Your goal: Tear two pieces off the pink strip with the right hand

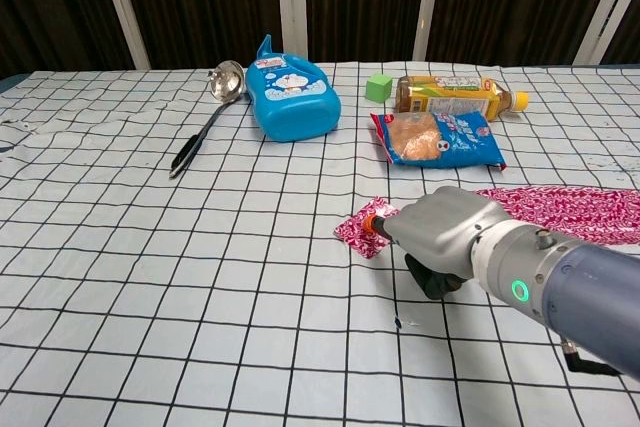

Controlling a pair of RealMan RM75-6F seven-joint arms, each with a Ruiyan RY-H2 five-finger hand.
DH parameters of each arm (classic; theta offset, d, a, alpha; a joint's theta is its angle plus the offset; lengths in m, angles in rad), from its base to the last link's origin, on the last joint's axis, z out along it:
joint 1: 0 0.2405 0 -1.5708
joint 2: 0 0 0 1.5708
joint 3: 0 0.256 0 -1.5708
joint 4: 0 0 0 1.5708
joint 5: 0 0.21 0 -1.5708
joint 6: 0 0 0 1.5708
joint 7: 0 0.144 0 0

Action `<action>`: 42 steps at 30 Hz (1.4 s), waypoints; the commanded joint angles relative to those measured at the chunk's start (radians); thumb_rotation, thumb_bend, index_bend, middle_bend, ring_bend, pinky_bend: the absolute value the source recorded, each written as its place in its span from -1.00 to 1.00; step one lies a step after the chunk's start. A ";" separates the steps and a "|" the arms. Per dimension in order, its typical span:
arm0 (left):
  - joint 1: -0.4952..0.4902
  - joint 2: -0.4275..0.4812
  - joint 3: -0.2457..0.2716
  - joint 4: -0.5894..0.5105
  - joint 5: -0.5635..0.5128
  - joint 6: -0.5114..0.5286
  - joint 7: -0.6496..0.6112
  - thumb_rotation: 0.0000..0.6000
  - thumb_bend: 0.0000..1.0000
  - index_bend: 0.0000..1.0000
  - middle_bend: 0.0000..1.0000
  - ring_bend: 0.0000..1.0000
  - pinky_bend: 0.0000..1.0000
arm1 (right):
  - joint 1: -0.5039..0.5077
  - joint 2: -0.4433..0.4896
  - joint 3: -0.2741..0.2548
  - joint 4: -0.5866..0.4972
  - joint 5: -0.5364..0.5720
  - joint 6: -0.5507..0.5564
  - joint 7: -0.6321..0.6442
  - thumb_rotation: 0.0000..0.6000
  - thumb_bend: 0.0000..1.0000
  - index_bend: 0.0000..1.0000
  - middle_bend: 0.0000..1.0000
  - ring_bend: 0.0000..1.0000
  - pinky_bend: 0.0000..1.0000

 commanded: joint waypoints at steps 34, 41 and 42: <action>-0.003 -0.021 0.002 -0.013 -0.001 0.001 0.063 1.00 -0.45 -0.70 -1.00 -1.00 -0.83 | -0.103 0.242 -0.092 -0.093 -0.050 0.019 0.121 1.00 0.68 -0.80 0.67 0.76 0.42; -0.001 -0.018 -0.001 -0.012 -0.009 0.002 0.056 1.00 -0.45 -0.70 -1.00 -1.00 -0.83 | -0.101 0.231 -0.088 -0.060 -0.015 -0.004 0.121 1.00 0.68 -0.79 0.67 0.76 0.42; 0.000 -0.017 -0.002 -0.013 -0.009 0.004 0.054 1.00 -0.45 -0.70 -1.00 -1.00 -0.83 | -0.100 0.229 -0.087 -0.055 -0.010 -0.009 0.122 1.00 0.68 -0.79 0.67 0.76 0.42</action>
